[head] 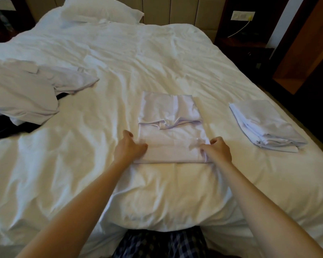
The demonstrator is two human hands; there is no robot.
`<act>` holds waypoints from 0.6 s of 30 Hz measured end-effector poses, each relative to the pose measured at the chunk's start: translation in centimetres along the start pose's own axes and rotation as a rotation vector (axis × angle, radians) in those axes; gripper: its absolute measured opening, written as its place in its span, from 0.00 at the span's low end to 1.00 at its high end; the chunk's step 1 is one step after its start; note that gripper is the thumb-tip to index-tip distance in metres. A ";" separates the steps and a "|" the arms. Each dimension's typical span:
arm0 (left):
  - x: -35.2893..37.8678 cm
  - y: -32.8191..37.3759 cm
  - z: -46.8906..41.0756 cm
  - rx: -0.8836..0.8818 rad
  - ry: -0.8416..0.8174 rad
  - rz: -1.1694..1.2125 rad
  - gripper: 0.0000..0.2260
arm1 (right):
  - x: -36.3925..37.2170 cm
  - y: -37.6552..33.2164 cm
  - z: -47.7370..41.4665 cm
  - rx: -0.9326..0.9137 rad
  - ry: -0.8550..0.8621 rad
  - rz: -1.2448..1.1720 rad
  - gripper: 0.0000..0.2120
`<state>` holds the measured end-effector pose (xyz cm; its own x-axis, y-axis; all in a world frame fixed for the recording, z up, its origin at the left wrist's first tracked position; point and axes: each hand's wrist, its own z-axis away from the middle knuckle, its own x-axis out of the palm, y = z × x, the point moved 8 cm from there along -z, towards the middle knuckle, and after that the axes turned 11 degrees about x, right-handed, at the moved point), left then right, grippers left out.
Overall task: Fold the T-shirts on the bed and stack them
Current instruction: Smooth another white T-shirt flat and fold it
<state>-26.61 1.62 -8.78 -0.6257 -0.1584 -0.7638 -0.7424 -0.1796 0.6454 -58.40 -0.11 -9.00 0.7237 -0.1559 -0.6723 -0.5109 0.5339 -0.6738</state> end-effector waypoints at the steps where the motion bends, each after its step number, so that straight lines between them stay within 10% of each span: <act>1: -0.3 0.3 -0.7 0.016 -0.009 -0.003 0.28 | -0.3 -0.5 -0.5 0.019 -0.025 -0.074 0.17; 18: 2.0 2.8 -14.5 -0.154 -0.167 0.492 0.34 | 4.1 -9.2 -9.9 0.093 -0.274 -0.303 0.27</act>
<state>-26.46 -13.26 -8.46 -0.9294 -0.1051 -0.3539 -0.3168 -0.2652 0.9107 -55.33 -13.88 -8.57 0.9378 -0.0974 -0.3332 -0.2211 0.5724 -0.7896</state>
